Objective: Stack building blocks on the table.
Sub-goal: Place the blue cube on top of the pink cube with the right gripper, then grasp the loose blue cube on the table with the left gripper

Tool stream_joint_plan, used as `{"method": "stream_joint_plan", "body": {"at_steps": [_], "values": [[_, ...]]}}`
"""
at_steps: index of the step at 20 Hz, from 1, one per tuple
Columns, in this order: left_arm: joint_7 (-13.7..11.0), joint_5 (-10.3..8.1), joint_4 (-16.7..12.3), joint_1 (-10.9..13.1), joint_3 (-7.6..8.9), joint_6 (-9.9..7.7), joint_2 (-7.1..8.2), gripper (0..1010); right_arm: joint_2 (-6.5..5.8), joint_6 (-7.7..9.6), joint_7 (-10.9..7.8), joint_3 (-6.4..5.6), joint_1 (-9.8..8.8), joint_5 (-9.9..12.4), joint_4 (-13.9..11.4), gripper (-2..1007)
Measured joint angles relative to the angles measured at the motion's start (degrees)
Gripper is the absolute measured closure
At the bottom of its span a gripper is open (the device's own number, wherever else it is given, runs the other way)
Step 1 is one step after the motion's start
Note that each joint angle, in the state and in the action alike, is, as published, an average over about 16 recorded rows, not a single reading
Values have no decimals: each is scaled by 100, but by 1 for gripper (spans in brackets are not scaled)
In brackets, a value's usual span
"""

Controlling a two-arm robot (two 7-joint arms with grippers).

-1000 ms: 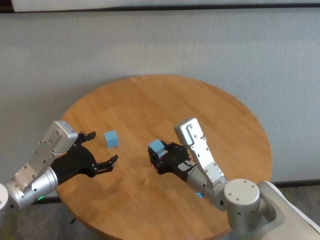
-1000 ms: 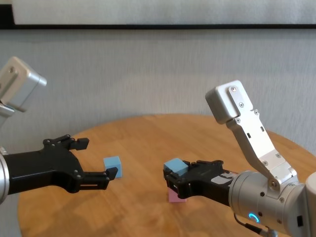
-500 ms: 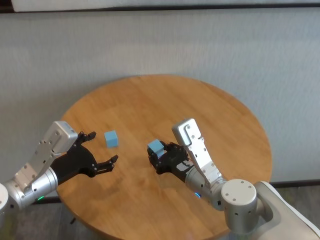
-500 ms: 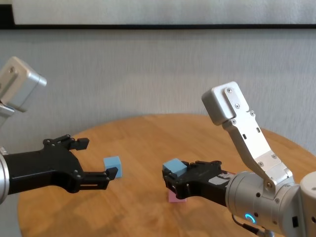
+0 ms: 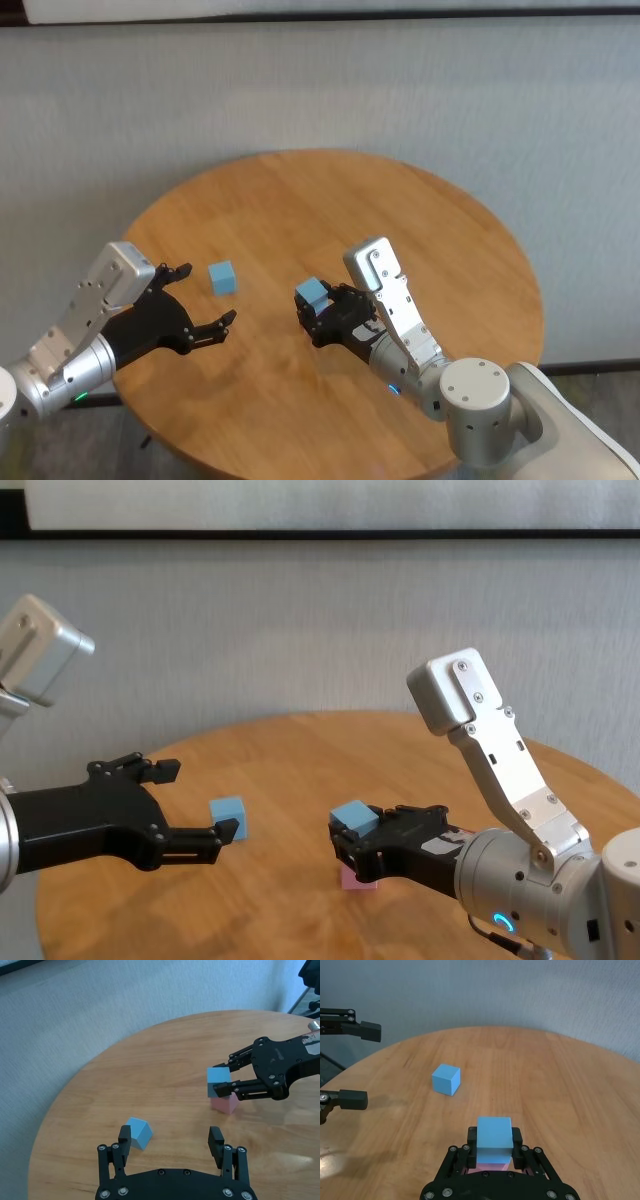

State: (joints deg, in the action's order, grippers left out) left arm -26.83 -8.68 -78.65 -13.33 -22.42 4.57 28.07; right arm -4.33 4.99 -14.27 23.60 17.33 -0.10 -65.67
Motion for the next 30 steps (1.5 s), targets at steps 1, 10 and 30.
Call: {"method": "stream_joint_plan", "body": {"at_steps": [1,10,30], "values": [[0,0,0,0,0,0,0,8,4,3,0,-4,-1,-3,1,648],[0,0,0,0,0,0,0,8,25,26,11,-28,-22,-43,-27,629],[0,0,0,0,0,0,0,9,-10,70,64,-396,-81,250,-547,54]]}}
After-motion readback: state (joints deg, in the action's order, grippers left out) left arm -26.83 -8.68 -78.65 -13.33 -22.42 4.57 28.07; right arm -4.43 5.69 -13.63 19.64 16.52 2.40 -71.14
